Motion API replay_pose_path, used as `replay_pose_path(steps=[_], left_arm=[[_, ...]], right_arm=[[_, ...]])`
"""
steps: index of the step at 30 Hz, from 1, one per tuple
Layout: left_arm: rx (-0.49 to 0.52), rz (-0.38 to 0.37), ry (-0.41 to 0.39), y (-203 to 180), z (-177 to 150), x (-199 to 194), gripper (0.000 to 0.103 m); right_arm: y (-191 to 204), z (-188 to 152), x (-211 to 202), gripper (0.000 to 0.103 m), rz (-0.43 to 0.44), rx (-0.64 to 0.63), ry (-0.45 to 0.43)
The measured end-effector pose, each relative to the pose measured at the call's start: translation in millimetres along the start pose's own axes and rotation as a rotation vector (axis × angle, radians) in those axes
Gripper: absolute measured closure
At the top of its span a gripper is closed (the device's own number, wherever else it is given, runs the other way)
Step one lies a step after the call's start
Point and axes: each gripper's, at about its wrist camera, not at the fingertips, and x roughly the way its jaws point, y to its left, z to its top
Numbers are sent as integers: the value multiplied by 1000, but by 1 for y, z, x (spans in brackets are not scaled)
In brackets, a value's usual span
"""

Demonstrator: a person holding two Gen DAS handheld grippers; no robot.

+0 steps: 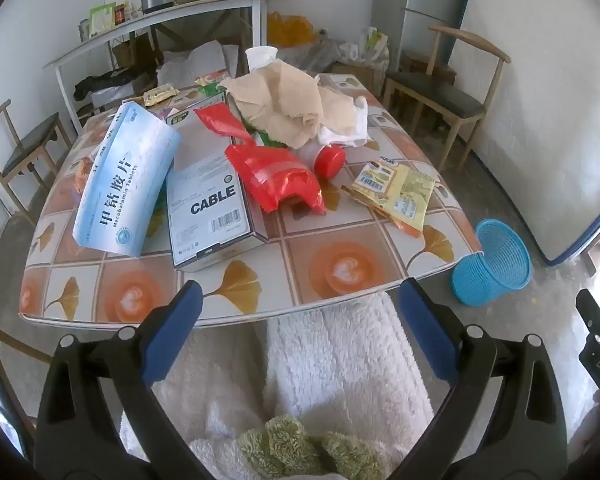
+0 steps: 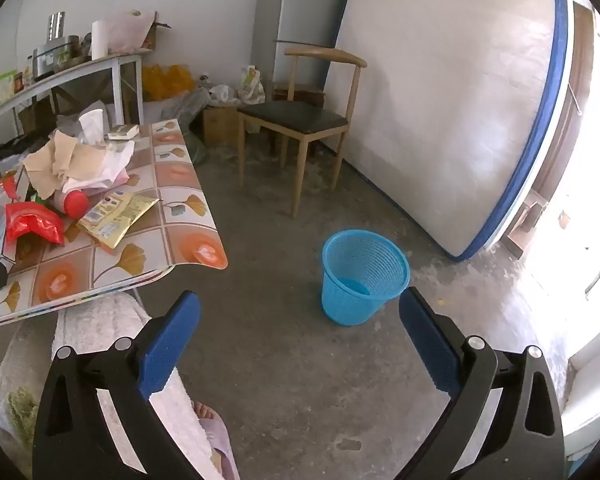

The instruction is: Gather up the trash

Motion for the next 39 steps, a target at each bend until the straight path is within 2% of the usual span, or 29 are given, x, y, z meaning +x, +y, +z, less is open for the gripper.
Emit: replay_pose_path(steps=[39], left_arm=[[-9, -8, 8, 8, 1, 6, 8]], right_arm=[[10, 6, -1, 6, 8, -23, 0]])
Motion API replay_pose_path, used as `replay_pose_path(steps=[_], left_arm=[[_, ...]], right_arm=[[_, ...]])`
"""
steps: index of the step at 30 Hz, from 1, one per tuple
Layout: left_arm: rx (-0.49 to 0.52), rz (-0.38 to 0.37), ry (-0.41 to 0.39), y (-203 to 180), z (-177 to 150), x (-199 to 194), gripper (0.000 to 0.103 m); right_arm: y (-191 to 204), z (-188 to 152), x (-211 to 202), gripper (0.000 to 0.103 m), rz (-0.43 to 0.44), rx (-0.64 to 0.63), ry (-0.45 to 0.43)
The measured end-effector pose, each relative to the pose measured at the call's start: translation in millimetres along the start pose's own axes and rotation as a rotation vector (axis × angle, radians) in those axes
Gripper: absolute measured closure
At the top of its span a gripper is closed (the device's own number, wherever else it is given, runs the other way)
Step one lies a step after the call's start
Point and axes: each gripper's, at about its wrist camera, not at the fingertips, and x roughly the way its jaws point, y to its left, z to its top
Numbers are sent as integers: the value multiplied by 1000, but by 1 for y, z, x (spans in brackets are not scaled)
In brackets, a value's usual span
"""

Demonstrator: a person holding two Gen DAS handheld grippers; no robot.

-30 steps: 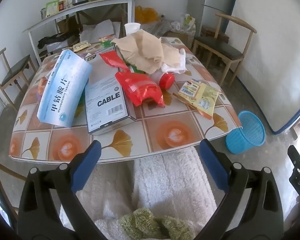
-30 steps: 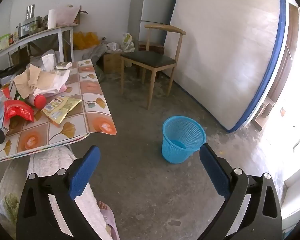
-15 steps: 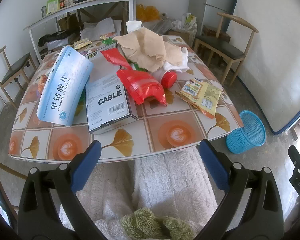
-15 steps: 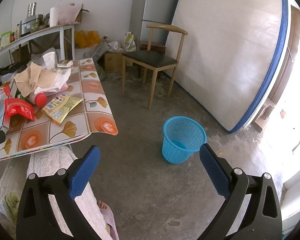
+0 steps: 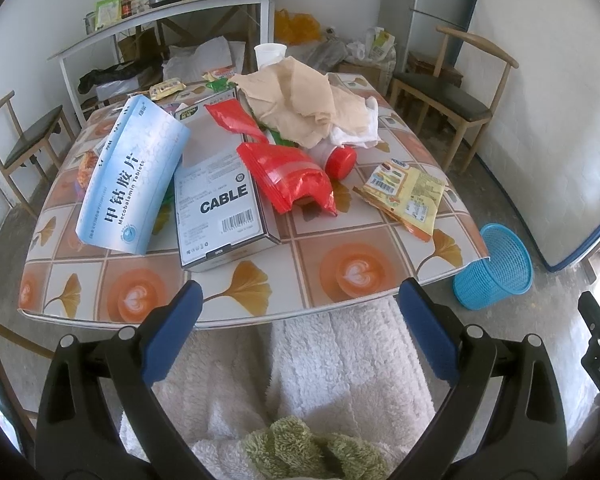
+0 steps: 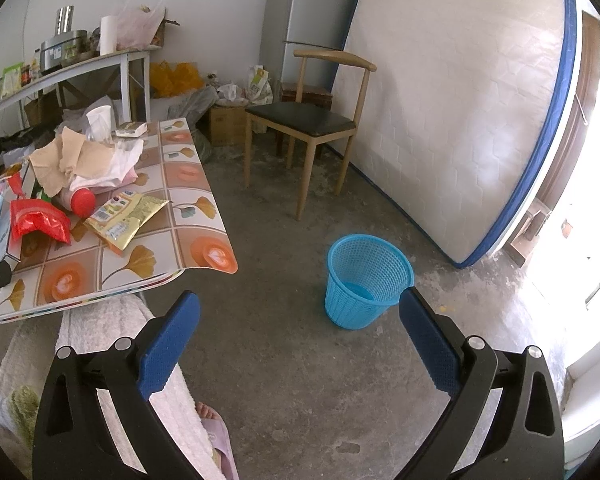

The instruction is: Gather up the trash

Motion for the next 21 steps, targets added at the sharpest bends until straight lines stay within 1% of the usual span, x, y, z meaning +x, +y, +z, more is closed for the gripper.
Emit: replay_pose_path(steps=[21], left_arm=[[-3, 2, -1, 3, 0, 1, 9]], right_arm=[[1, 0, 1, 6, 1, 0, -1]])
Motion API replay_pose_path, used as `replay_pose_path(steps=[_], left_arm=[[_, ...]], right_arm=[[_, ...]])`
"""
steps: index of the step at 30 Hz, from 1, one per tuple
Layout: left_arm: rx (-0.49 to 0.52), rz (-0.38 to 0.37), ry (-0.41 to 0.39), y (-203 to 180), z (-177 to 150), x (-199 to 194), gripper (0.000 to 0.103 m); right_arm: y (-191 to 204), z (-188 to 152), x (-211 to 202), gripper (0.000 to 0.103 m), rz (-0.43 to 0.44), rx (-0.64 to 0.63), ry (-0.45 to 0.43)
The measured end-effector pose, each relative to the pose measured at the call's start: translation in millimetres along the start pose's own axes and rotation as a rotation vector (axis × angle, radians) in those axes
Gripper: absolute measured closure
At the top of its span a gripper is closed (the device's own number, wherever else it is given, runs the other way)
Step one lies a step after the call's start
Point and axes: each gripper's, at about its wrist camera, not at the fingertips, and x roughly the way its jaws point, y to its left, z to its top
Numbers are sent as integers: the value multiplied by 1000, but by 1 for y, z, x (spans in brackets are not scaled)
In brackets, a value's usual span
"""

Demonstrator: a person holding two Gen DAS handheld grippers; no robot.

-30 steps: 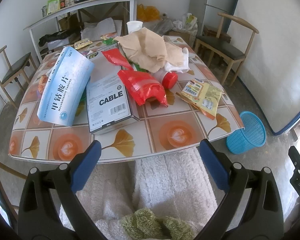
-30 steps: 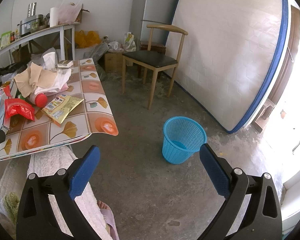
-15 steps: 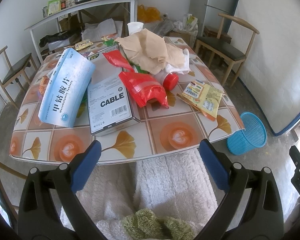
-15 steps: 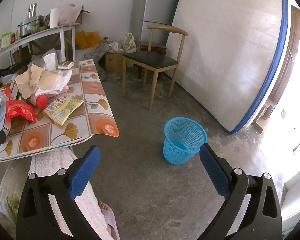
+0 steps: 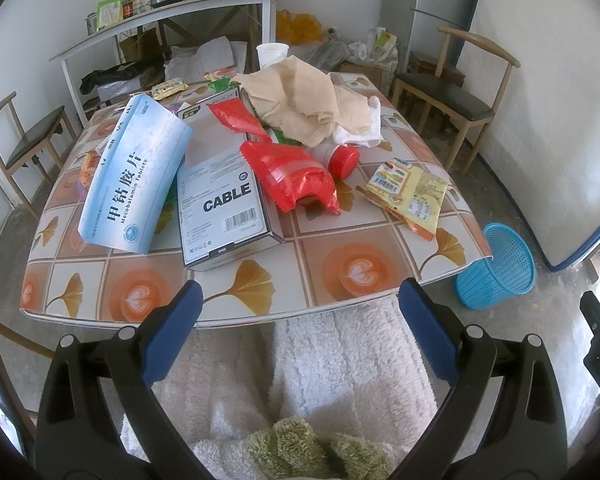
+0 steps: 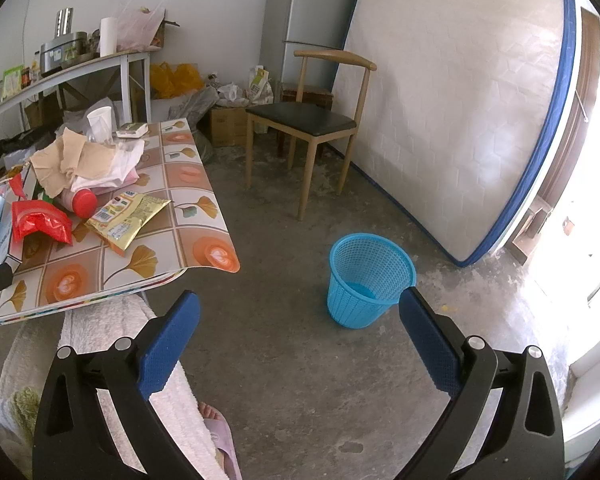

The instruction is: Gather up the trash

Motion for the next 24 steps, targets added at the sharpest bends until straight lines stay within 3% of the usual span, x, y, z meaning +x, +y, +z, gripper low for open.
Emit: replay_pose_path(steps=[24], left_arm=[[2, 5, -1, 12, -3, 0, 8]], right_arm=[[9, 2, -1, 6, 8, 5, -1]])
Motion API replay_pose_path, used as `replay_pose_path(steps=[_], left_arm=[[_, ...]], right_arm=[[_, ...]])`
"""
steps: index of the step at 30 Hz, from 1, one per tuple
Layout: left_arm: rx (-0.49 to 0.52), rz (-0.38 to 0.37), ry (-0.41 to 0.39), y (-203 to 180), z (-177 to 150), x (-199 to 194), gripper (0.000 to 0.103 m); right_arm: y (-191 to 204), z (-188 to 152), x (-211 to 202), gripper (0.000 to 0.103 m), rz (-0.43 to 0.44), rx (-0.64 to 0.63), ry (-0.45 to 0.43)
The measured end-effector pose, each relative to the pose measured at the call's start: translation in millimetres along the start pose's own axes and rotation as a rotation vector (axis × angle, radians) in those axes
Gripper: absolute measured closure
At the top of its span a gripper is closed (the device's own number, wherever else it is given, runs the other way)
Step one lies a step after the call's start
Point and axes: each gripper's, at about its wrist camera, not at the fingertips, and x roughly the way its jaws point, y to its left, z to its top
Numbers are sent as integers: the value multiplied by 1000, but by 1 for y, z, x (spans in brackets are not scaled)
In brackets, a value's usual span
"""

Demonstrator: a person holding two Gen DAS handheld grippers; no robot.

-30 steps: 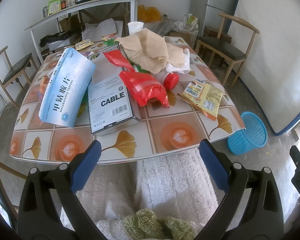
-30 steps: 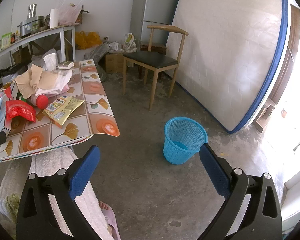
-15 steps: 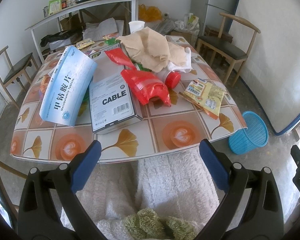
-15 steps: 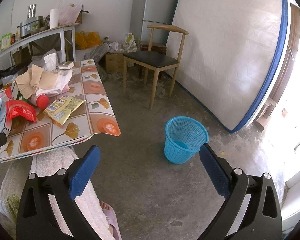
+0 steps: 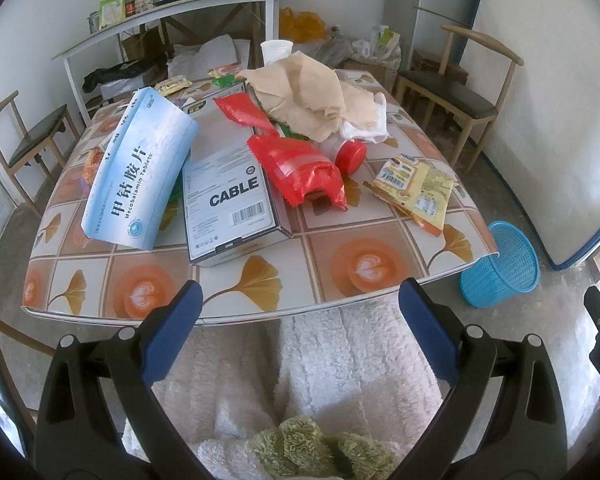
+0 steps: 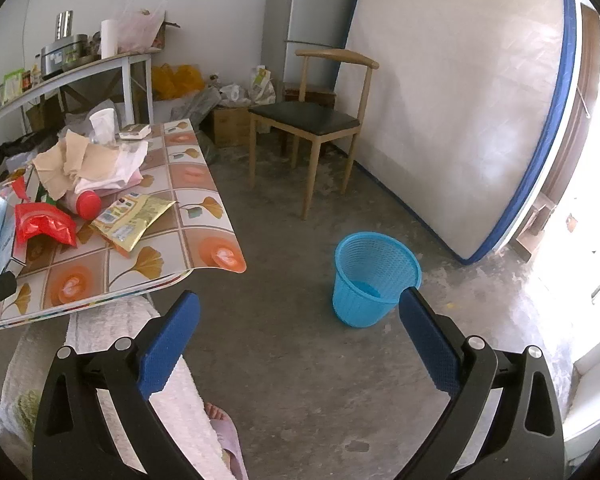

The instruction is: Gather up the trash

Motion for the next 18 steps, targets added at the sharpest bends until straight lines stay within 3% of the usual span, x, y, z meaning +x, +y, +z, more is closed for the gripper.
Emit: replay_pose_path(steps=[8, 13, 18], left_arm=[[-1, -7, -15, 4, 1, -1, 8], [22, 18, -88, 14, 7, -2, 8], [152, 44, -272, 19, 7, -12, 9]], right_arm=[[5, 6, 4, 6, 57, 34, 2], [14, 21, 18, 6, 218, 115, 42], [32, 39, 51, 6, 434, 222, 149]])
